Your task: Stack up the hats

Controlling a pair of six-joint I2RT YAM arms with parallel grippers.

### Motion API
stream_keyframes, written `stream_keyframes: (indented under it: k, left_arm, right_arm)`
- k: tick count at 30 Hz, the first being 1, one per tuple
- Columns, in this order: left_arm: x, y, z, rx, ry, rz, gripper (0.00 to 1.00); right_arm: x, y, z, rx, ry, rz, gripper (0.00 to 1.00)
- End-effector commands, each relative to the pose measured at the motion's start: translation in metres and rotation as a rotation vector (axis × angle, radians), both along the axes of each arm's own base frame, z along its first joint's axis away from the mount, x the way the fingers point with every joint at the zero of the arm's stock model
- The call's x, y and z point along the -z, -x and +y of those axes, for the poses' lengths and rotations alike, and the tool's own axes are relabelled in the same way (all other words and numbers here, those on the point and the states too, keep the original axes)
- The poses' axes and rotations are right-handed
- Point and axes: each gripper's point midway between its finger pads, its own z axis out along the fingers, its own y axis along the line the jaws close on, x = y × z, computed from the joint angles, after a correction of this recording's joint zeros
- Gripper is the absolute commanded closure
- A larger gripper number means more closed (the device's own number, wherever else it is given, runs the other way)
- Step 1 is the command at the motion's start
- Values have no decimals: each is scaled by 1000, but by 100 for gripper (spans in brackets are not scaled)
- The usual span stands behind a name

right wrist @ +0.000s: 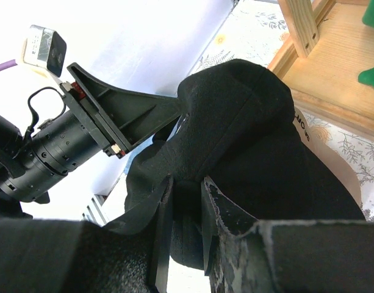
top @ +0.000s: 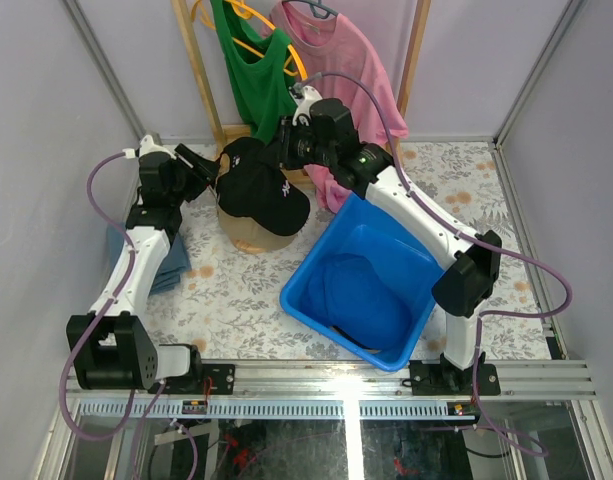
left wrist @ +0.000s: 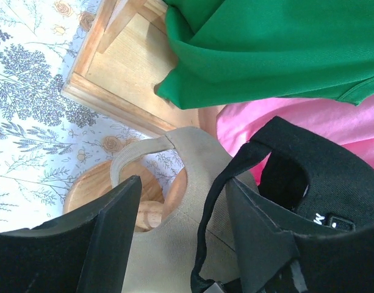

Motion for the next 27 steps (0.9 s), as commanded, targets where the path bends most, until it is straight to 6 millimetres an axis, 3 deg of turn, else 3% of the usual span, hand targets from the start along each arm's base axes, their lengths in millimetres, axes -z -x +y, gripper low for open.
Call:
stream_keyframes:
  k: [1, 5, 17, 27]
  left_arm:
    - [-30, -13, 0, 24, 10, -101, 45]
    - [-31, -17, 0, 24, 0, -101, 56]
    - [-24, -23, 11, -21, -47, -70, 75]
    - [-17, -27, 16, -32, -72, -50, 82]
  right_arm:
    - [-17, 2, 11, -37, -61, -41, 81]
    - [-9, 0, 12, -35, -50, -28, 81]
    - [8, -5, 12, -17, -16, 1, 80]
    - [32, -7, 9, 7, 41, 45, 79]
